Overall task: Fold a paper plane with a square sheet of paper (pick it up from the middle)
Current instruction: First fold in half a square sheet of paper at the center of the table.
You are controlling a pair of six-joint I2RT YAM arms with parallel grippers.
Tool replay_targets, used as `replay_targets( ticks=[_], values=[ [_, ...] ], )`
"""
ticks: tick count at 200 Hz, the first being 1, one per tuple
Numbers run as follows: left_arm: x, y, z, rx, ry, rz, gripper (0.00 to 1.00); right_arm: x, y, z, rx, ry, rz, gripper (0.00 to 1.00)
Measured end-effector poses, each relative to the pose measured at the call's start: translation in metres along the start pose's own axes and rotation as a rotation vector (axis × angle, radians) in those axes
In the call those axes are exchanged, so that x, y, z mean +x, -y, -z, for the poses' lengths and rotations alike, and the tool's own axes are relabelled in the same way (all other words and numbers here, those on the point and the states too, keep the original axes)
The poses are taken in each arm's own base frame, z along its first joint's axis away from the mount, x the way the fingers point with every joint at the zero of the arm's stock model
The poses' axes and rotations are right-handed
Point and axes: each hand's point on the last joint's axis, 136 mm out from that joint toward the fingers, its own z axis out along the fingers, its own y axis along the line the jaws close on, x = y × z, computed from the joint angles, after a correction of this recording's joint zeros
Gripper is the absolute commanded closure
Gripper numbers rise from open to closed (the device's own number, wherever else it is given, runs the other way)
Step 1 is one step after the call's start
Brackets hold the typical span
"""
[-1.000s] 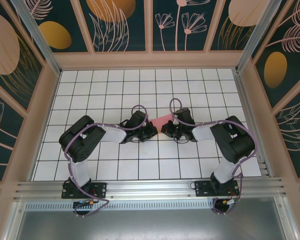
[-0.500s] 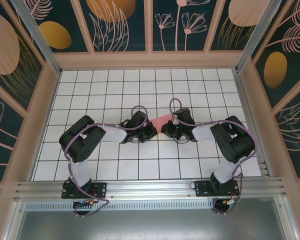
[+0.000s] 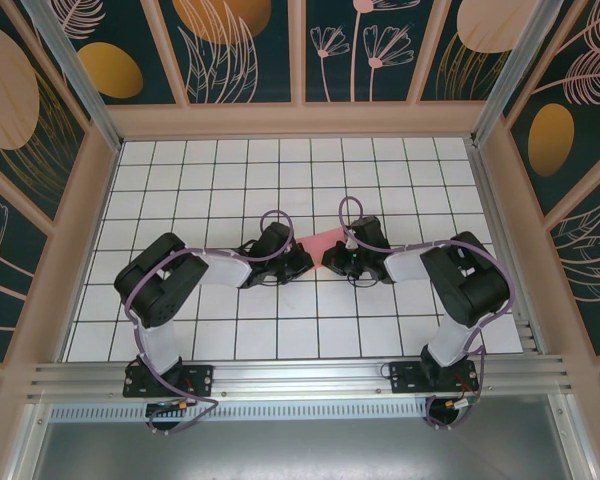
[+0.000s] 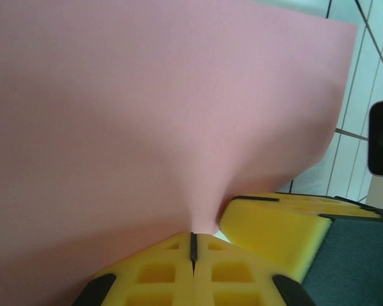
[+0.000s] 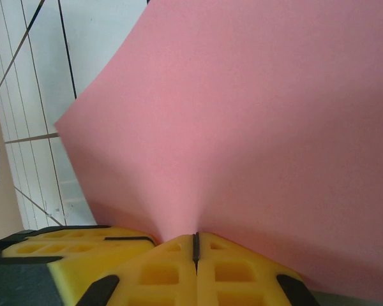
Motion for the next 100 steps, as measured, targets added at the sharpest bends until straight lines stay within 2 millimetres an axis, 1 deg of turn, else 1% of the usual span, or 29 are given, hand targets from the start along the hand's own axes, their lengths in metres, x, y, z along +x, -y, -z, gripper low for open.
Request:
replay_targets(
  ticks=[60,100],
  values=[
    [-0.001,-0.006,-0.001,-0.033,0.006,0.042,0.99,-0.004,0.002,0.002,0.002,0.009,-0.003,1.00],
    [-0.001,-0.007,-0.001,-0.042,0.009,0.074,1.00,-0.010,0.012,0.007,-0.004,0.026,-0.010,1.00]
  ],
)
